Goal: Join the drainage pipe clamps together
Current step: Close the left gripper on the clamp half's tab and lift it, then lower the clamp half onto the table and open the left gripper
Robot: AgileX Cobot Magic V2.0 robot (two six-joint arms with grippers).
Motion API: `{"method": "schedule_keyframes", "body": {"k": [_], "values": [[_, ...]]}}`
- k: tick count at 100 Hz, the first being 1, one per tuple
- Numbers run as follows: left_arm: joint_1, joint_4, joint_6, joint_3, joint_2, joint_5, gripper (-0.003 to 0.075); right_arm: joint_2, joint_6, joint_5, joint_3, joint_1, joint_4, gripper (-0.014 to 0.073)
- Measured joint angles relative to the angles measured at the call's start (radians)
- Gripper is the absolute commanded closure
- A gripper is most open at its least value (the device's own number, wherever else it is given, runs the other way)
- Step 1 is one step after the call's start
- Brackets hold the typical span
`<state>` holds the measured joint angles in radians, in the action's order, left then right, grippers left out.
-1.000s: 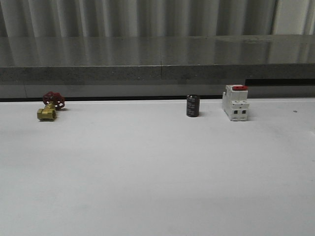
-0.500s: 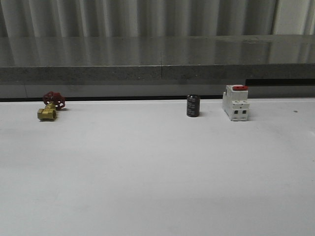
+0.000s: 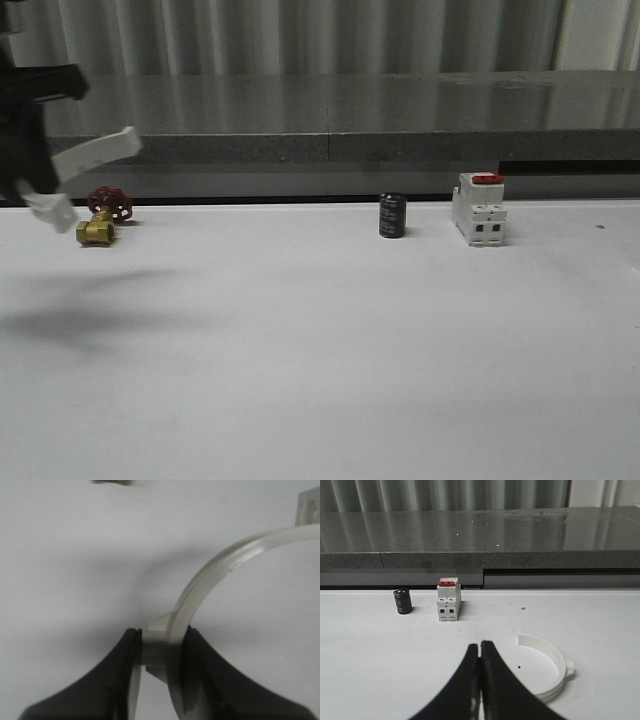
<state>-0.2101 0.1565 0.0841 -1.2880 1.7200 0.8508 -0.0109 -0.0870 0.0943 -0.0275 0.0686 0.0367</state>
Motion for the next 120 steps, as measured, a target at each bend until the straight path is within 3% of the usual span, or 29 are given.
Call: {"method": "schedule_keyframes", "body": {"k": [18, 34, 69, 120], "values": [[-0.187, -0.013, 0.117, 0.0, 0.057, -0.065, 0.0636, 0.0, 0.0, 0.0, 0.0, 0.0, 0.0, 0.066], [-0.257, -0.037, 0.172, 0.0, 0.127, -0.08, 0.0636, 0.0, 0.0, 0.0, 0.0, 0.0, 0.0, 0.066], [-0.288, -0.145, 0.326, 0.0, 0.211, -0.113, 0.0636, 0.0, 0.0, 0.0, 0.0, 0.0, 0.0, 0.066], [-0.288, -0.145, 0.344, 0.0, 0.212, -0.15, 0.0636, 0.0, 0.0, 0.0, 0.0, 0.0, 0.0, 0.066]]}}
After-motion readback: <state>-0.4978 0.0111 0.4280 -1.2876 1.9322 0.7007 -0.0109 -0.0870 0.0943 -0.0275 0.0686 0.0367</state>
